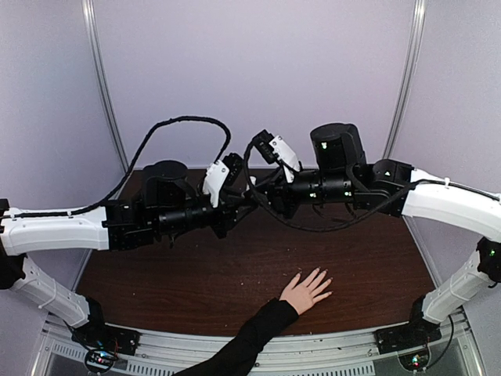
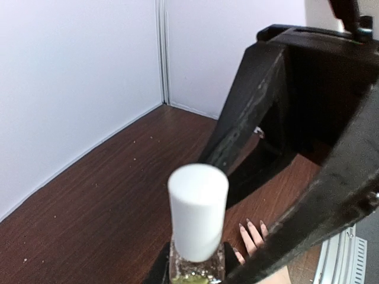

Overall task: Paint the nails
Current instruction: Screw the nail polish bottle cap onto the nail polish bottle.

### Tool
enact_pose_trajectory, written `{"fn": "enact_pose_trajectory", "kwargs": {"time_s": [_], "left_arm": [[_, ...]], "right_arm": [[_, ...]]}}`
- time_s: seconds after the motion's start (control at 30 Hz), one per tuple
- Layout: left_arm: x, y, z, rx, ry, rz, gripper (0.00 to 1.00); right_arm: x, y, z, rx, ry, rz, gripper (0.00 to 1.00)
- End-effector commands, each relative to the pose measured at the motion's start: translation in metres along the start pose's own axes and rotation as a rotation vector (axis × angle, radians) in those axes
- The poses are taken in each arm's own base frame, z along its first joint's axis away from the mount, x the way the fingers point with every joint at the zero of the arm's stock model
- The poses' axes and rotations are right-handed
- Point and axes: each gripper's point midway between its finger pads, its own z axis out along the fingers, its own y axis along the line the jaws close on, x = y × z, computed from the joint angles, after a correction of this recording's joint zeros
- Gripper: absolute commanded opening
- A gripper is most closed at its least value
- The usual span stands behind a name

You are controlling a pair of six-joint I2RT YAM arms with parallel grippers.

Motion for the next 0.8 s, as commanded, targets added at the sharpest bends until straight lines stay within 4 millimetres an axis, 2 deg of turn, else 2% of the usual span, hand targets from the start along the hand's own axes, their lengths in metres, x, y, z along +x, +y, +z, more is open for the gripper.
{"fn": "enact_pose_trajectory", "kwargs": {"time_s": [0.0, 0.17, 0.4, 0.77], "left_arm": [[-0.079, 0.022, -0.015, -0.051, -0.266, -0.067, 0.00], [-0.076, 0.017, -0.017, 0.007, -0.267, -0.077, 0.00], [-0.072, -0.016, -0.029, 0.228, -0.271, -0.031, 0.00], [-0.060, -0.068, -0.051, 0.556, -0.217, 0.048, 0.00]], "right_arm": [[0.032, 0.024, -0.007, -0.083, 0.129, 0.007, 0.41], [0.023, 0.026, -0.018, -0.097, 0.100, -0.007, 0.48], [0.017, 0.024, -0.040, -0.123, 0.068, -0.024, 0.55], [0.005, 0.062, -0.091, -0.338, 0.020, -0.166, 0.56]]}}
